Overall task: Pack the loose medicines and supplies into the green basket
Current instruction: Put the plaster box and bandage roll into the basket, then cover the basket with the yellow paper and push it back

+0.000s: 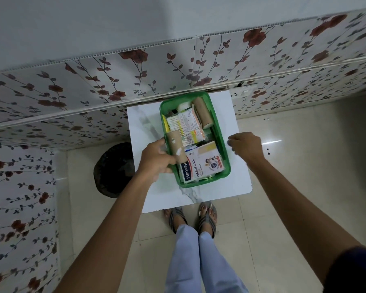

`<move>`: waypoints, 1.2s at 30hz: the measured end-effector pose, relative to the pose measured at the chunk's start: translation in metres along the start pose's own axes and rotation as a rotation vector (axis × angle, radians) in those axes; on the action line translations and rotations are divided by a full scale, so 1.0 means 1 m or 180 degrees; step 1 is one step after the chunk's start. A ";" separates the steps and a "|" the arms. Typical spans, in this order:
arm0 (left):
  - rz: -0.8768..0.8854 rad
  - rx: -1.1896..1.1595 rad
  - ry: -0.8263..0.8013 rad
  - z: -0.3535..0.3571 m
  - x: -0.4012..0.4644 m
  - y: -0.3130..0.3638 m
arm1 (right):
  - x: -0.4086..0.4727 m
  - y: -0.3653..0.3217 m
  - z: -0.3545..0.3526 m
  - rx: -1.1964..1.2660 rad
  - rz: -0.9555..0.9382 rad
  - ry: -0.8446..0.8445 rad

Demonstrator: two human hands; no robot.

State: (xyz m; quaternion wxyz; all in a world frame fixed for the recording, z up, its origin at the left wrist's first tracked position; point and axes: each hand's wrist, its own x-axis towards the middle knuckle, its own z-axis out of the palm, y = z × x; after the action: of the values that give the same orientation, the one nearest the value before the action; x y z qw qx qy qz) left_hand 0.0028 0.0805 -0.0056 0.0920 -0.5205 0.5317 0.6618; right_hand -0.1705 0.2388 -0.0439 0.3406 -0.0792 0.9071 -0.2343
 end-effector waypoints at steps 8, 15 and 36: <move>-0.0052 0.0037 0.0038 -0.038 -0.015 -0.007 | -0.002 -0.009 0.045 -0.1206 -0.0355 -0.0018; 0.0007 -0.0227 0.0190 -0.060 -0.017 -0.014 | -0.010 -0.019 0.019 -0.0976 -0.0496 0.0313; 0.0080 -0.1004 0.0340 -0.011 -0.002 -0.007 | -0.065 -0.056 0.042 -0.1343 -0.1733 0.0627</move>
State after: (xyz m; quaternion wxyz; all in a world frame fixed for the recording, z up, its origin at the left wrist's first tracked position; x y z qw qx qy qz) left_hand 0.0146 0.0759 -0.0068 -0.0275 -0.5562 0.4319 0.7095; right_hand -0.0946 0.1937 -0.0067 0.1528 -0.3636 0.9096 -0.1305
